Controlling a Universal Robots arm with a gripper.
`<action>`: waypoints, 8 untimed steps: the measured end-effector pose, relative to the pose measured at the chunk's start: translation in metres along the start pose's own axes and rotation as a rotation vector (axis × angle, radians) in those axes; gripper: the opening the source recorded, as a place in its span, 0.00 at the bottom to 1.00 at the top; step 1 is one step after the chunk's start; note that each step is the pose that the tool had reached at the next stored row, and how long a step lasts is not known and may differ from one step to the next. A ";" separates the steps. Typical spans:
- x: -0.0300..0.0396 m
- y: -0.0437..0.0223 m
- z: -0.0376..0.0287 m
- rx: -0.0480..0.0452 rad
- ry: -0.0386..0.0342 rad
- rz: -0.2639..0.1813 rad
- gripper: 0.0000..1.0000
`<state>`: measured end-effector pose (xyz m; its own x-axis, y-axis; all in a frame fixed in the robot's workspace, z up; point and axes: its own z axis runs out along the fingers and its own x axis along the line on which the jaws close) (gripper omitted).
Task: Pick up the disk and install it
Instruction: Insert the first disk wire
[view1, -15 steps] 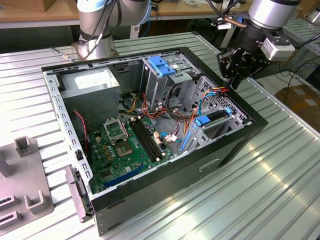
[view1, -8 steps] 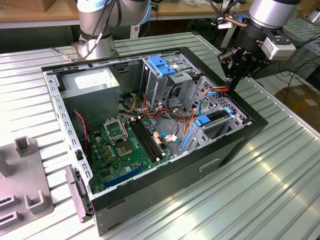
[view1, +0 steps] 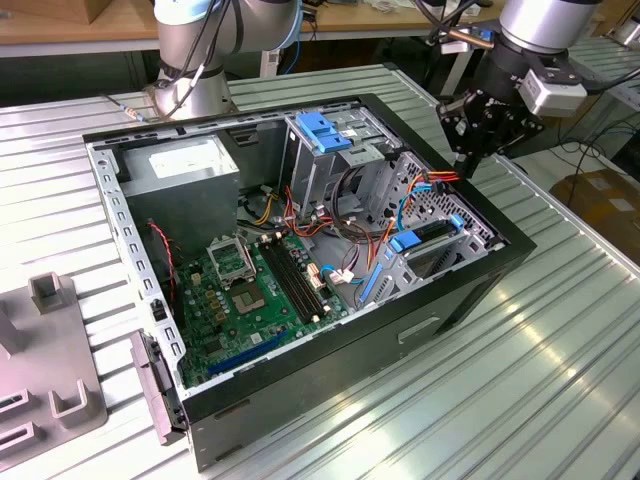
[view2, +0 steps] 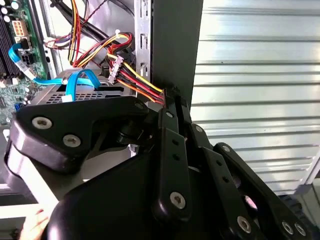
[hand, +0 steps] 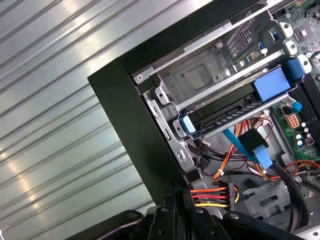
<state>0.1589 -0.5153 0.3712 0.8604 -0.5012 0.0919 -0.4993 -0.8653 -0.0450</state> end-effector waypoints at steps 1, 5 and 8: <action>0.0000 0.0000 0.0000 -0.0018 0.0009 0.020 0.16; 0.0000 -0.0001 -0.0001 -0.0111 0.0059 0.084 0.16; 0.0000 0.0000 0.0000 -0.0222 0.0126 0.107 0.16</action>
<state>0.1589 -0.5153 0.3712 0.8009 -0.5903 0.1002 -0.5903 -0.8065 -0.0332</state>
